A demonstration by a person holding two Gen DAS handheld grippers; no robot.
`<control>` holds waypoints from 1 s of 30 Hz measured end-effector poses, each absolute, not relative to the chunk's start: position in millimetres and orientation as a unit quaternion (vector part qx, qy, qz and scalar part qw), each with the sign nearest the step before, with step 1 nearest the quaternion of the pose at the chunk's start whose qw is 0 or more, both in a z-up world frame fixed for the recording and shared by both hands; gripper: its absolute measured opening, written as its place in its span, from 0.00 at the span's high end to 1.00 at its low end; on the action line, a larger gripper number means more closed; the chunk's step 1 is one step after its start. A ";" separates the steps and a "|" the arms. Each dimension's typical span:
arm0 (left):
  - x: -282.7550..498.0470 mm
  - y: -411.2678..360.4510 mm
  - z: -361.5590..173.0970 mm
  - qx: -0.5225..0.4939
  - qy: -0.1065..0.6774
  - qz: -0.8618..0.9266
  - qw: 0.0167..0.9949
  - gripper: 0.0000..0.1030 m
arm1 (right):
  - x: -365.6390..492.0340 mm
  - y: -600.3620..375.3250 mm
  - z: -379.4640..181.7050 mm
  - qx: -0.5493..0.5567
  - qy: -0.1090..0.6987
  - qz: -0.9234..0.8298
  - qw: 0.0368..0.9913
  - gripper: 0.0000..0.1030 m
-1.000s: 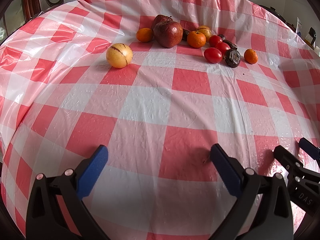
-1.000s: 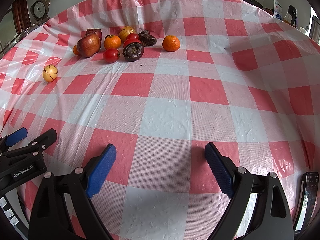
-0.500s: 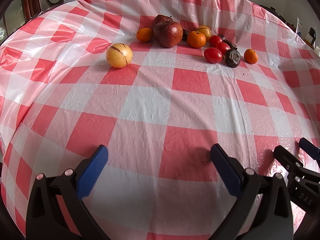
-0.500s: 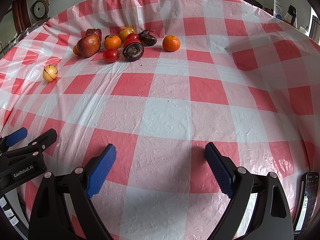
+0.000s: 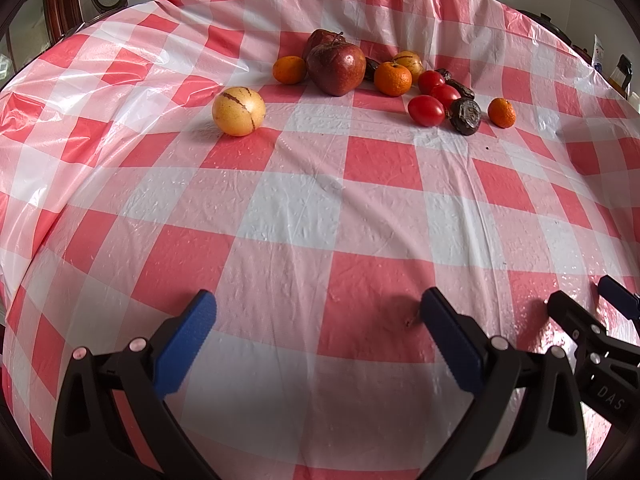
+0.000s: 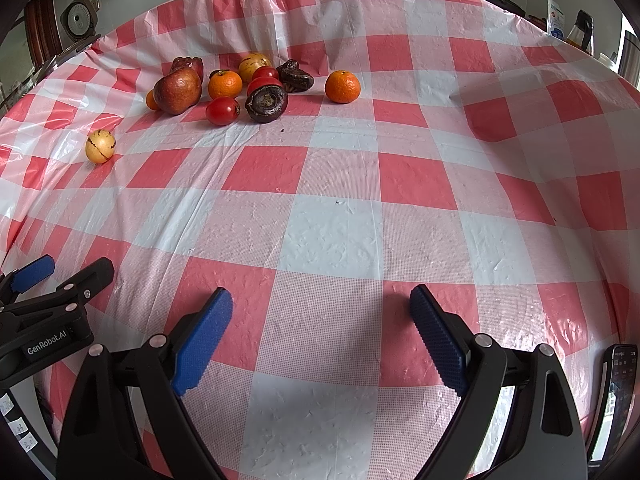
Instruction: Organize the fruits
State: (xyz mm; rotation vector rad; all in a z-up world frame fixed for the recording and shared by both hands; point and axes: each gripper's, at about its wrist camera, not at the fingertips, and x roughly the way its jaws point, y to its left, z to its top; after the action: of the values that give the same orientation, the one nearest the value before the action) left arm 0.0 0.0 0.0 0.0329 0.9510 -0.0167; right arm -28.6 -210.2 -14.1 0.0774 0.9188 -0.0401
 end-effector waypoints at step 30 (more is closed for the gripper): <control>-0.1 0.0 0.0 0.016 0.458 -0.008 0.889 0.01 | -21.7 -207.4 -14.7 0.033 0.443 -0.008 0.896 0.15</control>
State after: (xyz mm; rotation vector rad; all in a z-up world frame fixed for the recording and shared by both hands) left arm -0.1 0.0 0.0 0.0330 0.9510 -0.0167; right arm -21.7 -207.4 -14.7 0.0690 0.9187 -0.0174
